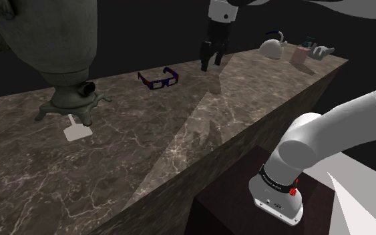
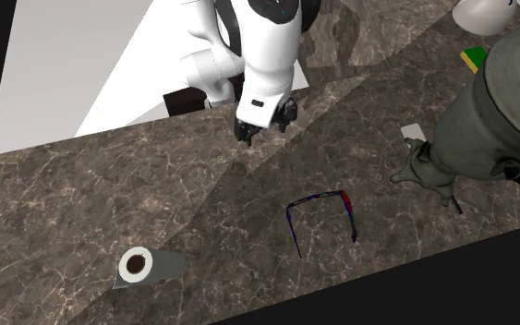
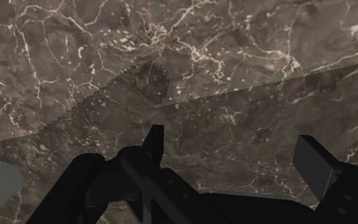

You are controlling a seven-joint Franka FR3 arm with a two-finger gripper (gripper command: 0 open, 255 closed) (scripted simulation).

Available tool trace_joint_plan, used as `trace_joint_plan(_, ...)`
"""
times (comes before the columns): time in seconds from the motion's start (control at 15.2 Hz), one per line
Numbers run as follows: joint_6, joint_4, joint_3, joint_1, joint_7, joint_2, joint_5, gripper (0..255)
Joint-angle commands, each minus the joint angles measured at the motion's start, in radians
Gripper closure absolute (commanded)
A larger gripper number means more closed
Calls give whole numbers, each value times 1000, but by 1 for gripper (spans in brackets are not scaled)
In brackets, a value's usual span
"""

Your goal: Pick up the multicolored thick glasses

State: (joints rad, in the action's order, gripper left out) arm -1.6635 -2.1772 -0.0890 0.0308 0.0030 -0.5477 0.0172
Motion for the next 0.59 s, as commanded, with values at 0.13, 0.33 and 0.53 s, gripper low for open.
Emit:
trace_joint_plan(0.13, -58, 94, -8, 15, 29, 155, -8, 0)
trace_joint_plan(0.33, -84, 182, -13, 24, 53, 273, -17, 0)
trace_joint_plan(0.53, -99, 283, -15, 31, 76, 392, -27, 0)
